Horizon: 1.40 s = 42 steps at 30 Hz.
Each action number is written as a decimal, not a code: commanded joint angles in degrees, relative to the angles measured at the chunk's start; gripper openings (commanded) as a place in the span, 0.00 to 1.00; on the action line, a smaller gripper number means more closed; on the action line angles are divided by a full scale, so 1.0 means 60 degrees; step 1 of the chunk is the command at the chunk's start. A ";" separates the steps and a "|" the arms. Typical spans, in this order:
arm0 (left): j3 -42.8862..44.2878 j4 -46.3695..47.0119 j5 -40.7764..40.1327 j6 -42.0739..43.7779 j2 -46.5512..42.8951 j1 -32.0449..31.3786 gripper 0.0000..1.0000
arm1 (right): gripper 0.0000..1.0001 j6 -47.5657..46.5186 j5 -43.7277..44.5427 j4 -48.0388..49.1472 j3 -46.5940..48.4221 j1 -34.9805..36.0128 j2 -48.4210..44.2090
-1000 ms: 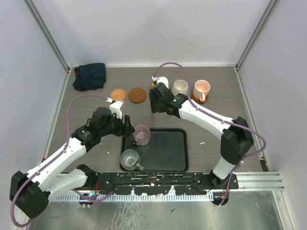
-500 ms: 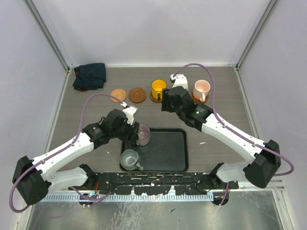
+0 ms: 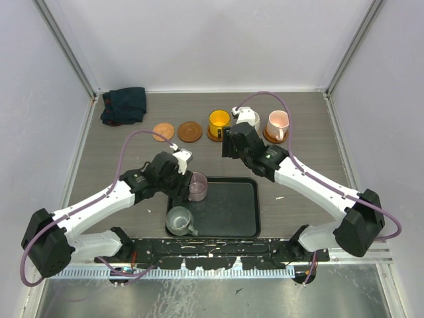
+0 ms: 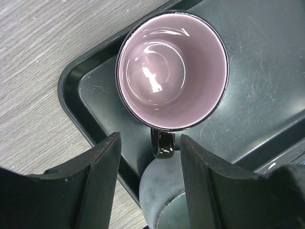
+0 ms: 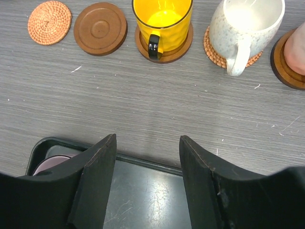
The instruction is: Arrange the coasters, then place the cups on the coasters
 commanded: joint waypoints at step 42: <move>-0.1060 0.2424 -0.0986 -0.0246 0.1236 -0.0411 0.00 | 0.61 0.0267 -0.0493 0.0503 0.0086 0.0022 0.0655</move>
